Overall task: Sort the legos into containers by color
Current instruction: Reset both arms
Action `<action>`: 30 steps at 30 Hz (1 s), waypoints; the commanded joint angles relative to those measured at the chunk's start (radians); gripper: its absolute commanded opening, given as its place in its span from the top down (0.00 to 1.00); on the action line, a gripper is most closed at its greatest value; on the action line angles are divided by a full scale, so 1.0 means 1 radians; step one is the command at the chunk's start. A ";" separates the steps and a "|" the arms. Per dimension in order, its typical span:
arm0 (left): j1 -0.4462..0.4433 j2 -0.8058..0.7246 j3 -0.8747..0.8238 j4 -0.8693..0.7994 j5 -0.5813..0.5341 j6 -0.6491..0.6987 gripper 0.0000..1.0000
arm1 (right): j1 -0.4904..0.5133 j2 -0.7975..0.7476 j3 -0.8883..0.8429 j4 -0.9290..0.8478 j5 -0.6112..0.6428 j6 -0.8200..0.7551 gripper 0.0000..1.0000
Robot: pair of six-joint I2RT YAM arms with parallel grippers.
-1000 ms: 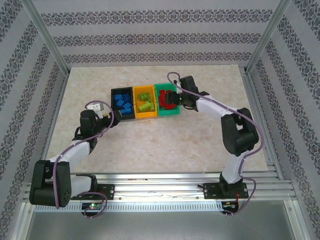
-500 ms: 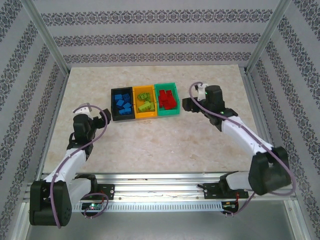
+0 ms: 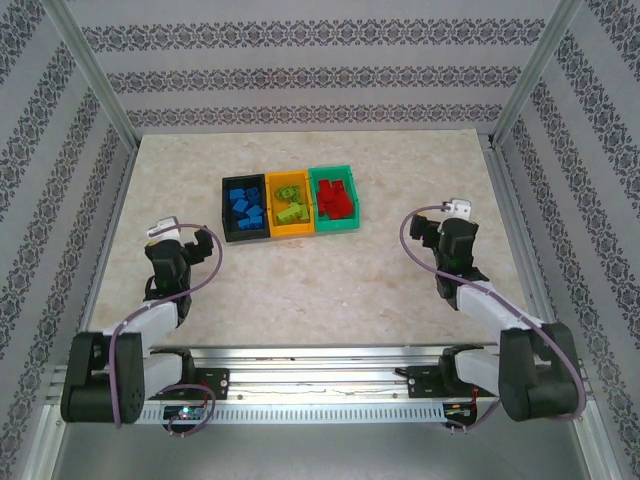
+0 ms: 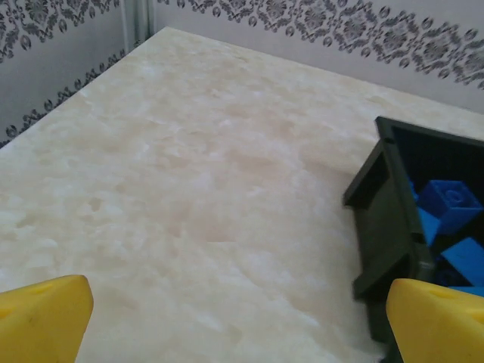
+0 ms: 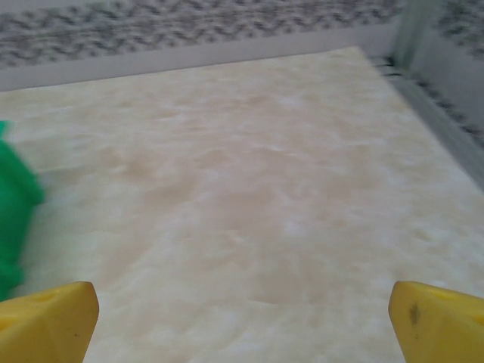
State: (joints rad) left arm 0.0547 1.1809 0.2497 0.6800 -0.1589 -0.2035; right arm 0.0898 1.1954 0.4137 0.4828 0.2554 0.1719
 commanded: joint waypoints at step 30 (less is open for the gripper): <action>0.010 0.410 0.089 0.357 0.244 0.147 0.01 | -0.048 0.338 -0.055 0.504 -0.087 -0.124 0.02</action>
State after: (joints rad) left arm 0.0593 1.5925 0.3279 1.0622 0.0578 -0.0780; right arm 0.0540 1.5326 0.3454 0.9554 0.1890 0.0525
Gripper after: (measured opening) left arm 0.993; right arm 0.983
